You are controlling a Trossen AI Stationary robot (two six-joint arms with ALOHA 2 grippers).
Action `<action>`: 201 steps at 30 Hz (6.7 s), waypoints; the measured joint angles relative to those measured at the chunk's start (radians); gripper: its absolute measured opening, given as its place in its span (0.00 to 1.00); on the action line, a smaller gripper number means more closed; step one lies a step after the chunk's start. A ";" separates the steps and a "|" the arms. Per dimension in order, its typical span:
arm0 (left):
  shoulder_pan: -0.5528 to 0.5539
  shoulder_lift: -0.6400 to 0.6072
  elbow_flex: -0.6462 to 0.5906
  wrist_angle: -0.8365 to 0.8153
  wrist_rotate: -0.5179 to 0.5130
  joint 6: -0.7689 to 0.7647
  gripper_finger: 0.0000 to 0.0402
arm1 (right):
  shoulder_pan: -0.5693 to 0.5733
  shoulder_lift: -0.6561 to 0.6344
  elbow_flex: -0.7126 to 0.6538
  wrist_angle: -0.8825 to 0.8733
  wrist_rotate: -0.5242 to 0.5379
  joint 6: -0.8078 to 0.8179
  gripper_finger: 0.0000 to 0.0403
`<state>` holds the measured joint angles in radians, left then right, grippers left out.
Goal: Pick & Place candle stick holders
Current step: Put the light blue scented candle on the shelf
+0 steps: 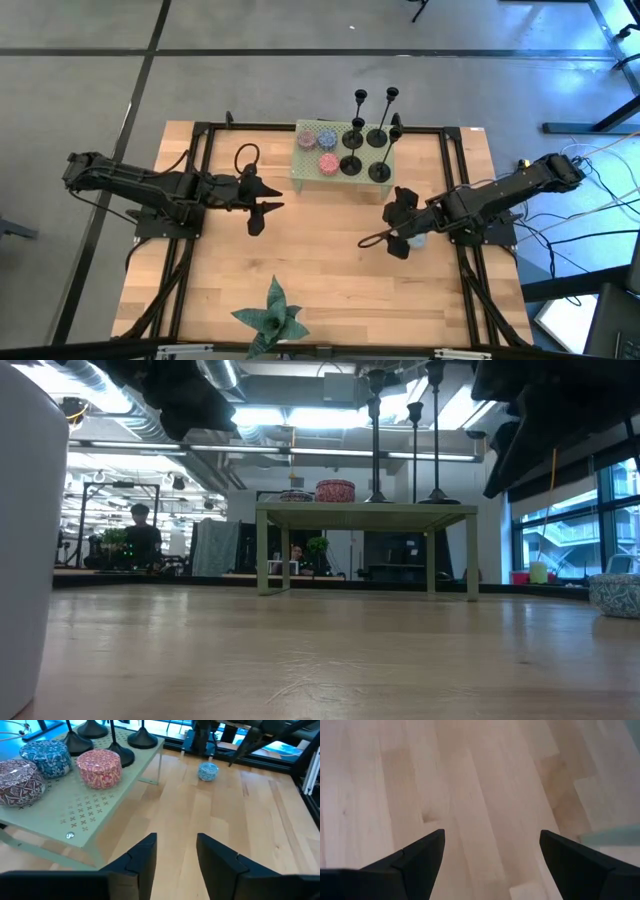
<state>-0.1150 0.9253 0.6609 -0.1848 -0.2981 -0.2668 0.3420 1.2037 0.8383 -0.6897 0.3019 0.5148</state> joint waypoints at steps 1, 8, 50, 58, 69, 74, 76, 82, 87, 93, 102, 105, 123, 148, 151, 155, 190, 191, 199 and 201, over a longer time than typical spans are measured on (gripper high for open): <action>0.000 0.000 0.000 0.000 0.000 0.000 0.34 | 0.000 0.000 0.000 -0.013 0.000 0.000 0.81; 0.000 0.000 0.000 0.000 0.000 0.000 0.35 | 0.000 0.000 0.000 -0.296 -0.051 0.168 0.81; 0.000 0.000 0.000 -0.039 0.003 0.000 0.35 | 0.003 0.128 -0.170 -0.261 -0.280 0.768 0.81; 0.000 0.000 0.000 -0.048 0.003 0.000 0.35 | 0.003 0.179 -0.170 -0.245 -0.295 0.762 0.81; 0.000 0.000 0.000 -0.051 0.003 -0.001 0.35 | 0.003 0.183 -0.170 -0.211 -0.268 0.757 0.62; 0.000 0.000 0.000 -0.052 0.004 -0.031 0.35 | 0.003 0.183 -0.170 -0.163 -0.268 0.738 0.50; -0.001 0.000 0.000 -0.052 0.004 -0.034 0.35 | 0.003 0.183 -0.170 -0.139 -0.268 0.685 0.48; -0.001 0.000 0.000 -0.052 0.004 -0.035 0.35 | -0.005 0.183 -0.170 -0.133 -0.268 0.655 0.52; -0.001 0.000 0.000 -0.052 0.004 -0.035 0.35 | -0.005 0.183 -0.170 -0.205 -0.268 0.655 0.63; -0.001 0.000 0.000 -0.052 0.004 -0.035 0.35 | -0.005 0.182 -0.170 -0.183 -0.269 0.587 0.76; -0.001 0.000 0.000 -0.052 0.004 -0.035 0.35 | -0.018 0.182 -0.170 -0.158 -0.268 0.496 0.91; -0.001 0.000 0.000 -0.052 0.004 -0.035 0.35 | -0.039 0.182 -0.170 -0.189 -0.267 0.481 0.93; -0.001 0.000 0.000 -0.056 0.004 -0.034 0.35 | -0.232 0.182 -0.169 -0.073 -0.216 0.235 0.97; -0.001 0.000 0.000 -0.089 0.004 -0.035 0.35 | -0.239 0.181 -0.169 -0.088 -0.277 0.287 0.75; -0.001 0.000 0.000 -0.089 0.004 -0.035 0.35 | -0.239 0.180 -0.168 -0.089 -0.277 0.289 0.72; -0.001 0.000 0.000 -0.089 0.004 -0.038 0.35 | -0.239 0.180 -0.168 -0.088 -0.279 0.289 0.74; 0.112 0.034 0.000 -0.028 0.215 -0.509 0.45 | -0.118 0.330 0.292 0.250 0.016 -0.204 0.76; 0.122 0.044 -0.001 -0.019 0.224 -0.520 0.47 | -0.119 0.357 0.320 0.248 0.021 -0.218 0.76; 0.159 0.152 -0.001 0.180 0.432 -0.637 0.52 | -0.130 0.558 0.563 0.200 0.108 -0.333 0.75; 0.159 0.185 -0.001 0.230 0.451 -0.667 0.52 | -0.132 0.596 0.618 0.175 0.142 -0.363 0.75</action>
<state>0.0441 1.1105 0.6601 0.0450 0.1532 -0.9342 0.2100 1.7995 1.4567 -0.5149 0.4437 0.1523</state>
